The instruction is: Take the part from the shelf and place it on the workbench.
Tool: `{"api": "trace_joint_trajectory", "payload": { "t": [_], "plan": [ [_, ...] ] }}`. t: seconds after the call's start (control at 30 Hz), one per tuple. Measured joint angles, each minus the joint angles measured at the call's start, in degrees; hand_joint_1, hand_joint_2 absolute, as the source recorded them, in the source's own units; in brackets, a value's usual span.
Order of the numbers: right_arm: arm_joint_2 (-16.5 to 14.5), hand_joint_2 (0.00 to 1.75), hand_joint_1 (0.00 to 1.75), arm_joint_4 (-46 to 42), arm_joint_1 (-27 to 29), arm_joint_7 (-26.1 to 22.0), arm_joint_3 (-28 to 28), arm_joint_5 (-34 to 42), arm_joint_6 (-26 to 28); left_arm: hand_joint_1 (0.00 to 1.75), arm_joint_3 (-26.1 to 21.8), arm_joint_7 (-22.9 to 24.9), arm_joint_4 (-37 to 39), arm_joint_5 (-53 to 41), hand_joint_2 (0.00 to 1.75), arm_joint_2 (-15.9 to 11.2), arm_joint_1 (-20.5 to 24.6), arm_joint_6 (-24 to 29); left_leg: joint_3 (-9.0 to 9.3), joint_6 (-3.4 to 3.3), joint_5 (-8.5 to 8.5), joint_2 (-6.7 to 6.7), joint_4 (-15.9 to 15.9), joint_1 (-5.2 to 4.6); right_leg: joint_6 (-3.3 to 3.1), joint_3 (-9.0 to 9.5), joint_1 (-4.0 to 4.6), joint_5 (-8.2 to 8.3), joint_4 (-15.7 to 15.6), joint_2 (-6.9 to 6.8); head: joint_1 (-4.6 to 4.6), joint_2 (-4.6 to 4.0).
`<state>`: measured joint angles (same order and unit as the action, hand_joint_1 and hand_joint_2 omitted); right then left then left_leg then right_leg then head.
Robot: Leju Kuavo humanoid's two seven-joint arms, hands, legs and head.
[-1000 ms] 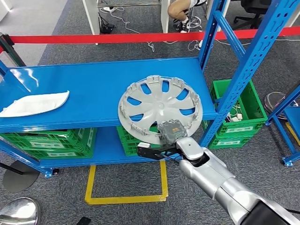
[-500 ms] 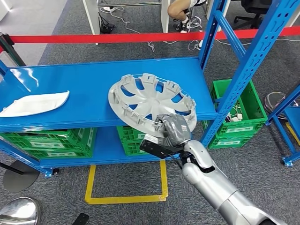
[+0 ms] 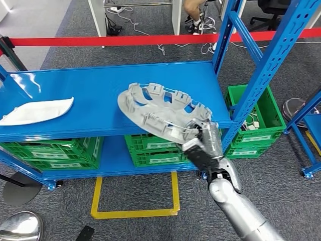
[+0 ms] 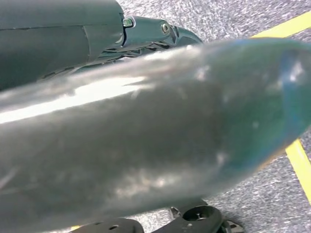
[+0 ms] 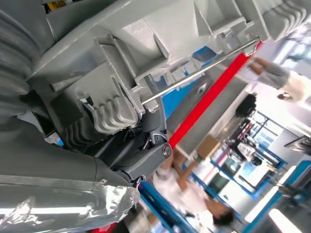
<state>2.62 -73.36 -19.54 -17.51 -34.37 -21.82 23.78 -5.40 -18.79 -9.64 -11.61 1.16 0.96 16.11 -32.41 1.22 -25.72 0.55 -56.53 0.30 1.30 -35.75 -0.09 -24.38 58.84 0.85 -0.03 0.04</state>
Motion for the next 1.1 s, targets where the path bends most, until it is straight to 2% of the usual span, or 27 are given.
{"api": "trace_joint_trajectory", "payload": {
  "t": [0.17,0.37,0.57,0.77,0.9,1.1],
  "plan": [
    [0.02,1.75,1.75,-2.71,1.98,-2.28,3.19,7.69,-3.84,0.00,-0.19,-0.98,0.00,-0.23,0.00,0.10,0.08,0.50,0.01,0.00,0.00,-0.01,0.00,0.00,0.00,0.00,0.00,0.00,-0.01,0.00,-0.01,0.00],
    [-0.03,1.75,1.75,-5.30,4.18,-5.97,6.88,19.68,-8.02,0.00,-0.35,-4.30,-0.01,-0.51,0.00,0.50,0.15,3.87,0.02,0.00,0.00,0.00,0.00,0.00,0.00,0.02,0.00,0.00,0.00,-0.02,-0.01,0.00],
    [-0.11,1.75,1.75,-7.38,5.70,-6.84,8.85,23.61,-9.48,0.00,-0.71,-5.21,-0.02,-0.54,0.00,0.84,0.26,4.45,0.01,0.00,0.00,0.00,0.00,0.00,0.00,0.02,0.00,0.00,0.00,-0.03,0.00,0.00],
    [-0.74,1.75,1.75,-9.49,7.28,-6.44,10.45,32.83,-14.15,0.00,-1.09,-6.00,-0.02,-0.65,0.00,1.14,0.33,4.52,-0.01,0.00,0.00,0.00,0.00,0.00,0.00,-0.01,0.00,0.00,0.00,-0.02,0.00,0.00],
    [-1.13,1.75,1.75,-10.53,8.28,-4.74,11.55,42.25,-20.51,0.00,-1.26,-7.62,-0.05,-0.90,1.75,1.40,0.38,5.05,-0.04,0.00,0.00,0.01,0.00,0.00,0.00,-0.03,0.00,0.00,0.00,-0.05,-0.01,0.00],
    [-1.18,1.75,1.75,-13.46,9.71,-3.54,13.13,50.74,-26.41,0.00,-1.74,-13.83,-0.17,-0.96,1.75,1.63,0.51,5.99,-0.08,0.00,0.00,0.02,0.00,0.00,0.00,-0.06,0.00,0.00,0.00,-0.07,0.01,0.00]
  ]
}}
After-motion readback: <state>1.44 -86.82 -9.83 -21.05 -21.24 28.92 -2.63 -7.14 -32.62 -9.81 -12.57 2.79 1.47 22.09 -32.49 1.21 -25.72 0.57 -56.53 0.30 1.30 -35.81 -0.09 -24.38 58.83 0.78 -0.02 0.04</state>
